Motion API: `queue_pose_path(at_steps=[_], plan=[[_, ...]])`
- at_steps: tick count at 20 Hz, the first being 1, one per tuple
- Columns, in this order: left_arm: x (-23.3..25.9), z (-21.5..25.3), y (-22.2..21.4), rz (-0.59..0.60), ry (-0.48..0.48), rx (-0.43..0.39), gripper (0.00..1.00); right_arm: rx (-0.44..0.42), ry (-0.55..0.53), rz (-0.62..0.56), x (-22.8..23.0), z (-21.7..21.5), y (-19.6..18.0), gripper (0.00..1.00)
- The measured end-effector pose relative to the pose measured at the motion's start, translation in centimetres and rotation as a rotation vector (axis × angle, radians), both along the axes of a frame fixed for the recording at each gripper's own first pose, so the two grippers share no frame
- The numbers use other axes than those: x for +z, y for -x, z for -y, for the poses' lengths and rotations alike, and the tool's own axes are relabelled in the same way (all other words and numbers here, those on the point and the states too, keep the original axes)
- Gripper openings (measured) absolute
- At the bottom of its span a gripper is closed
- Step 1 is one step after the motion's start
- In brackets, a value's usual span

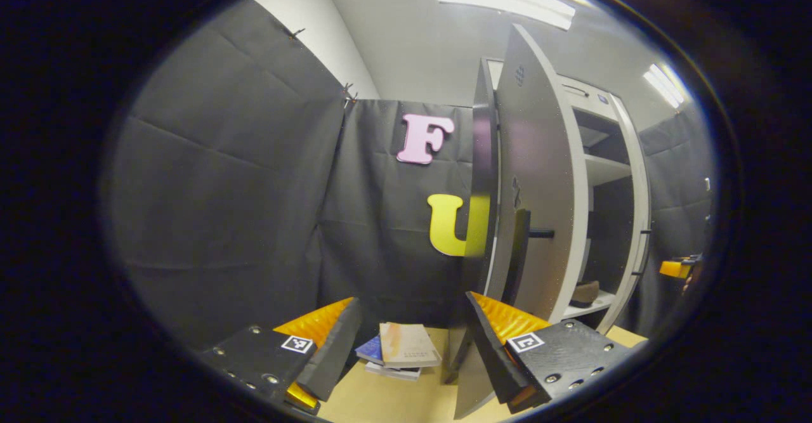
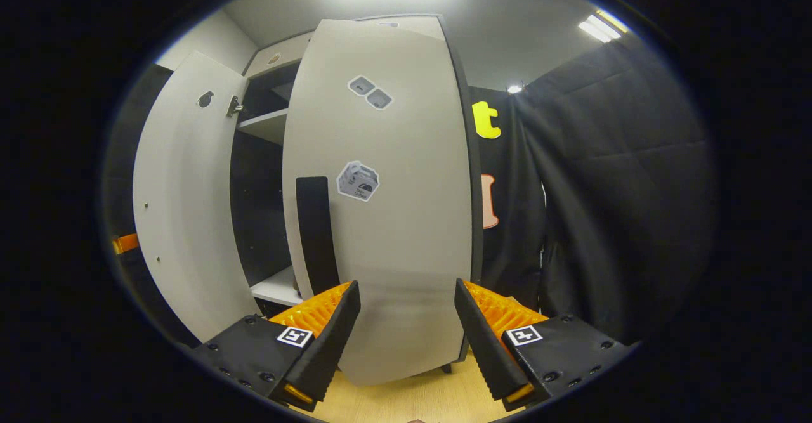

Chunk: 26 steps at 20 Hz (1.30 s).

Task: Grab one shoe with the right hand and put it into the shoe cabinet, grab the other shoe with the left hand and put it into the shoe cabinet; then close the right door with the right hand and the left door with the left hand.

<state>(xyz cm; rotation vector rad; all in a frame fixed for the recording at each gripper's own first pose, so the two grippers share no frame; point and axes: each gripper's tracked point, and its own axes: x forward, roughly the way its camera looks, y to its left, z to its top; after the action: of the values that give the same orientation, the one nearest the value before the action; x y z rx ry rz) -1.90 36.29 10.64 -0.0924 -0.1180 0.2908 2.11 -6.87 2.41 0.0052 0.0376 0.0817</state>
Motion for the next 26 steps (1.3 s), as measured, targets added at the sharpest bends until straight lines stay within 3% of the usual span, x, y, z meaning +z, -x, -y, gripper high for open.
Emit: queue_pose_path(at_steps=[6,11,14,23,26], plan=[[2.2,-0.7,-4.7,0.029,-0.058,-0.102,0.94,-0.098,-0.029,-0.057,-2.7,2.5,2.8,0.95],[1.3,0.0,-8.2,-0.004,-0.019,-0.202,0.94,-0.154,-0.047,-0.083,-3.6,4.0,3.5,0.95],[1.7,0.4,-9.0,-0.001,-0.054,-0.222,0.93,-0.177,-0.045,-0.085,-3.7,4.6,3.5,0.95],[1.8,3.8,-9.1,-0.035,-0.092,-0.240,0.93,-0.110,-0.033,-0.138,-4.5,4.5,2.3,0.95],[1.9,5.1,-8.8,-0.030,-0.104,-0.202,0.93,-0.058,-0.026,-0.138,-3.9,4.5,1.6,0.92]])
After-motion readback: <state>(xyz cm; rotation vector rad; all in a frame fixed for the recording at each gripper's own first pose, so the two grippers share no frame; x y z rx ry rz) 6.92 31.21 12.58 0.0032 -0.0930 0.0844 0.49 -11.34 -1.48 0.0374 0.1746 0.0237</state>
